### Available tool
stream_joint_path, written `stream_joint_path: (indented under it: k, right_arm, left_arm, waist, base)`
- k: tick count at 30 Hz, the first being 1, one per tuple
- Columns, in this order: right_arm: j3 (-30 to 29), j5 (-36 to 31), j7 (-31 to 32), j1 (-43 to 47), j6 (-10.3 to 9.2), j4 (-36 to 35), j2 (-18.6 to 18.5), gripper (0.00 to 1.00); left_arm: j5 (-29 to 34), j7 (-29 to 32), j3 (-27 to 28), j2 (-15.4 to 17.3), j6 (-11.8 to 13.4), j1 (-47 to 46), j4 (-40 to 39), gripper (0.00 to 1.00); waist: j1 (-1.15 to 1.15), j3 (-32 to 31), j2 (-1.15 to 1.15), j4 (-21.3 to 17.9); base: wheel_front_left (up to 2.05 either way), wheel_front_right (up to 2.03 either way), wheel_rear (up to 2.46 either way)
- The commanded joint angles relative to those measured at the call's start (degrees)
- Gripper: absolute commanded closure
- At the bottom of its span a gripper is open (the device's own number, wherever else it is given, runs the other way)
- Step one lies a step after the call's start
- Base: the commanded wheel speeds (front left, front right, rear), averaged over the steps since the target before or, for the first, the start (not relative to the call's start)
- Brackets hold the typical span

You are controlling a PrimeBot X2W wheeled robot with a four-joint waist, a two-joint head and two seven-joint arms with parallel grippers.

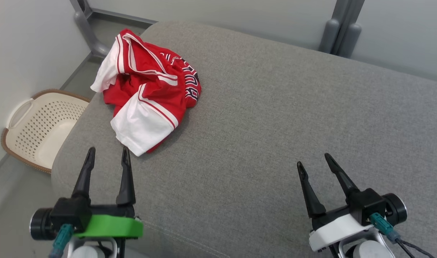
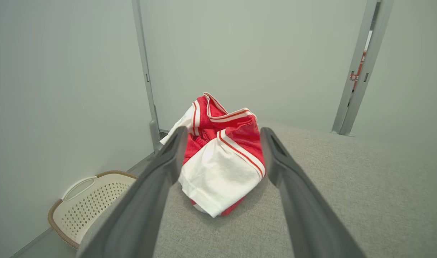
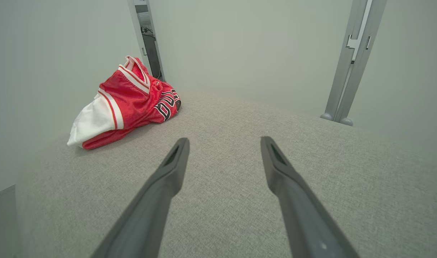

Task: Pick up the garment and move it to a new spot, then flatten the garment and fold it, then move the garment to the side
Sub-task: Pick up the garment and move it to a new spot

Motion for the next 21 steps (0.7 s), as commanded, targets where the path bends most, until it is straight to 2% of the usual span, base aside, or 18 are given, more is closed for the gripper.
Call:
stream_joint_path:
  k: [1,8,12,18,21]
  right_arm:
    - [-0.25,-0.83,-0.18,-1.23,-0.04,-0.43,-0.85,0.0]
    - [-0.07,-2.11,-0.18,-4.93,-0.05,-2.16,-5.8,0.0]
    - [0.45,-2.44,-0.18,-7.05,-0.05,-3.54,-8.63,0.0]
    - [0.91,-2.77,-0.18,-7.9,-0.05,-4.87,-11.34,0.0]
    - [0.66,-2.67,-0.18,-7.23,-0.05,-5.35,-12.46,0.0]
  left_arm:
    - [0.19,-0.03,-0.23,0.07,0.4,-3.25,0.64,0.0]
    - [-2.41,-0.01,-0.39,0.08,1.18,-18.96,6.74,0.0]
    - [-3.44,0.01,0.89,0.09,1.0,-27.99,13.41,0.0]
    - [-3.32,-0.01,3.9,0.17,2.51,-40.31,29.9,0.0]
    - [-4.36,0.25,4.41,0.39,2.13,-46.24,39.4,0.0]
  waist:
    - [0.0,4.44,0.0,-0.6]
    - [0.0,15.13,0.0,-1.63]
    - [0.0,19.54,0.0,-2.67]
    - [0.0,22.81,0.0,-4.52]
    - [0.0,24.07,0.0,-5.16]
  base:
    - [0.0,0.0,0.0]
    - [0.0,0.0,0.0]
    - [0.0,0.0,0.0]
    - [0.0,0.0,0.0]
    - [0.0,0.0,0.0]
